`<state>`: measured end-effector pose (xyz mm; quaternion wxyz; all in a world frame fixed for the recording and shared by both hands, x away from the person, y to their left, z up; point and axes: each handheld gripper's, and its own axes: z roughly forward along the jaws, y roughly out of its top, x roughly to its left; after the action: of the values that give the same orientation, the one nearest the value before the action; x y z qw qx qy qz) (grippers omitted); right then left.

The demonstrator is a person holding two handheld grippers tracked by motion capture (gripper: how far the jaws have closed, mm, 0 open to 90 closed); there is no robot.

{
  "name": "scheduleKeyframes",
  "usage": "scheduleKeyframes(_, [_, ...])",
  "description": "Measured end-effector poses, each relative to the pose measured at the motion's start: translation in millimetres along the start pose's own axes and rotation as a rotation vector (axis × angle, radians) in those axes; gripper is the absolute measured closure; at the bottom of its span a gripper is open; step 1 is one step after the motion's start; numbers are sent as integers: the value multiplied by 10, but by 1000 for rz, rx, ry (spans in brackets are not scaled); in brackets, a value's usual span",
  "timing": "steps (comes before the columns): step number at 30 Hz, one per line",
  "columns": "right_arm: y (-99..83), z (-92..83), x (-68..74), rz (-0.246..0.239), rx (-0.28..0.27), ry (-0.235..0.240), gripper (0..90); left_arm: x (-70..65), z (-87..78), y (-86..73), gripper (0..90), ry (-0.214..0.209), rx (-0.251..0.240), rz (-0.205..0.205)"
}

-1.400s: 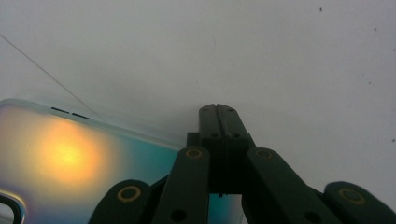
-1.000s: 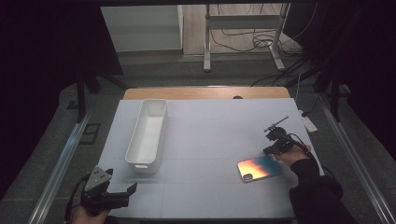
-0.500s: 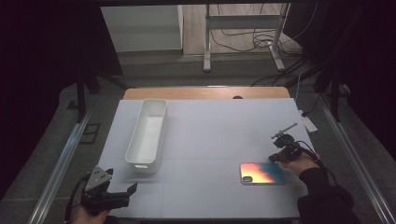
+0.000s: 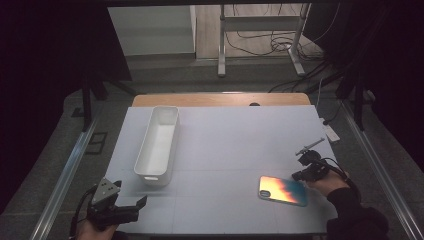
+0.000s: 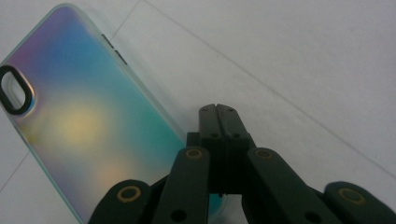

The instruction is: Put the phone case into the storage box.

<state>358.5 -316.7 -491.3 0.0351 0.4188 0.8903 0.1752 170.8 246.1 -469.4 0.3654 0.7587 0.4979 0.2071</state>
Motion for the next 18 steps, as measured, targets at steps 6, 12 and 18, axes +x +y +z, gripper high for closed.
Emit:
scheduleKeyframes(6, [-88,-32,31,-9,-2,2,891,-2,0,1,38,0,1,2])
scheduleKeyframes(12, [-146,-52,64,-10,-1,6,889,-3,2,2,39,0,2,4])
scheduleKeyframes(18, [-209,-72,107,-19,2,12,882,-6,4,4,39,1,4,5])
